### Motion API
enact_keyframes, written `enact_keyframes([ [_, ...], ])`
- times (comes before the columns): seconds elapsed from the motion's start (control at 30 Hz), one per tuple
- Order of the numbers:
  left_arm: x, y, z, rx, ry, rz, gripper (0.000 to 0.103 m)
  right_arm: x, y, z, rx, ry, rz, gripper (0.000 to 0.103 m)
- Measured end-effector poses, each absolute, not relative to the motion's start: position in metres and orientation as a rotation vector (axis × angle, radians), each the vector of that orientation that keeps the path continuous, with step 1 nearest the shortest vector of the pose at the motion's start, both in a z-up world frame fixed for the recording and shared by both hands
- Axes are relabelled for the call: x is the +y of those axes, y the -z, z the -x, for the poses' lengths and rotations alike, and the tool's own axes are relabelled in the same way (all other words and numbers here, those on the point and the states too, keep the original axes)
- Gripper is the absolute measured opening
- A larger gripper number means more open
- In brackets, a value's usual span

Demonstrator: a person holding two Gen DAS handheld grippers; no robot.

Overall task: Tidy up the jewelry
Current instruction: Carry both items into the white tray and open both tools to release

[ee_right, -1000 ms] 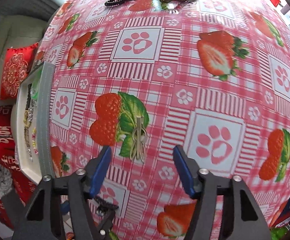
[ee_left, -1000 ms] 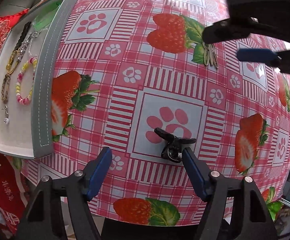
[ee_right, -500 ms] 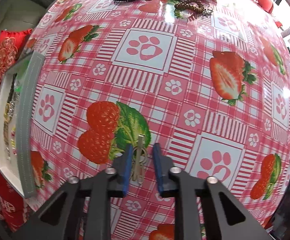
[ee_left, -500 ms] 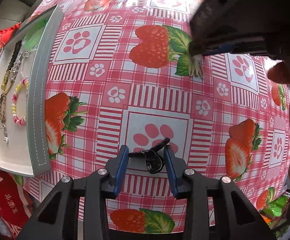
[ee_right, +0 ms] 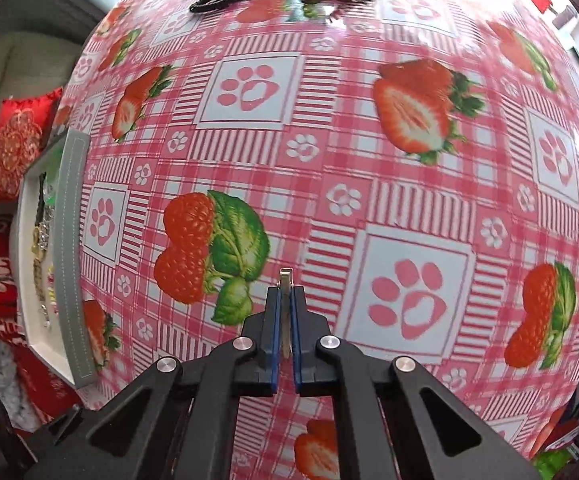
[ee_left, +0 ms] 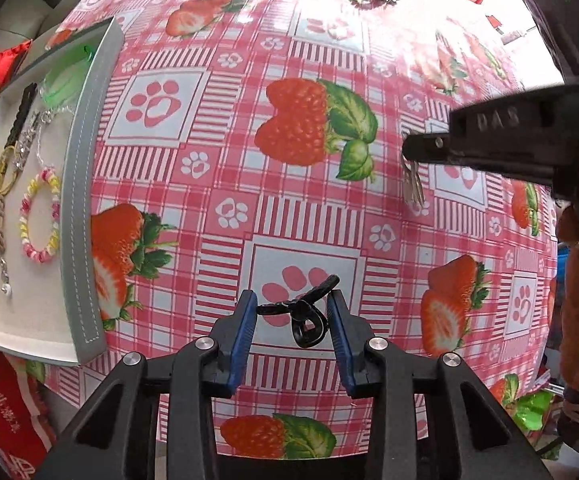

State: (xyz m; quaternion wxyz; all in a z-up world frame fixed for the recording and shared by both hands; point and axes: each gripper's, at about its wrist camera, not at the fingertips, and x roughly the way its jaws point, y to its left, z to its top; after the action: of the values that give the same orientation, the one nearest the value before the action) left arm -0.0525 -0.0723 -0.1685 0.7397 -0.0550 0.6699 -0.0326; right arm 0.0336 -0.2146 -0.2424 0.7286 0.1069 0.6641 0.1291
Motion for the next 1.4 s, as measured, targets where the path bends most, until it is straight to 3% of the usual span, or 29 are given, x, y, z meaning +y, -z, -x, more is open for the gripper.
enact_keyframes([
  [1.03,-0.043,0.089,0.057,1.381,0.034,0.073,0.043,-0.241,0.183,0.017,1.44,-0.354,-0.33,0.005],
  [1.4,0.027,0.082,0.066,1.356,0.049,0.068,0.043,-0.186,0.168,0.03,1.419,-0.353,-0.35,0.005],
])
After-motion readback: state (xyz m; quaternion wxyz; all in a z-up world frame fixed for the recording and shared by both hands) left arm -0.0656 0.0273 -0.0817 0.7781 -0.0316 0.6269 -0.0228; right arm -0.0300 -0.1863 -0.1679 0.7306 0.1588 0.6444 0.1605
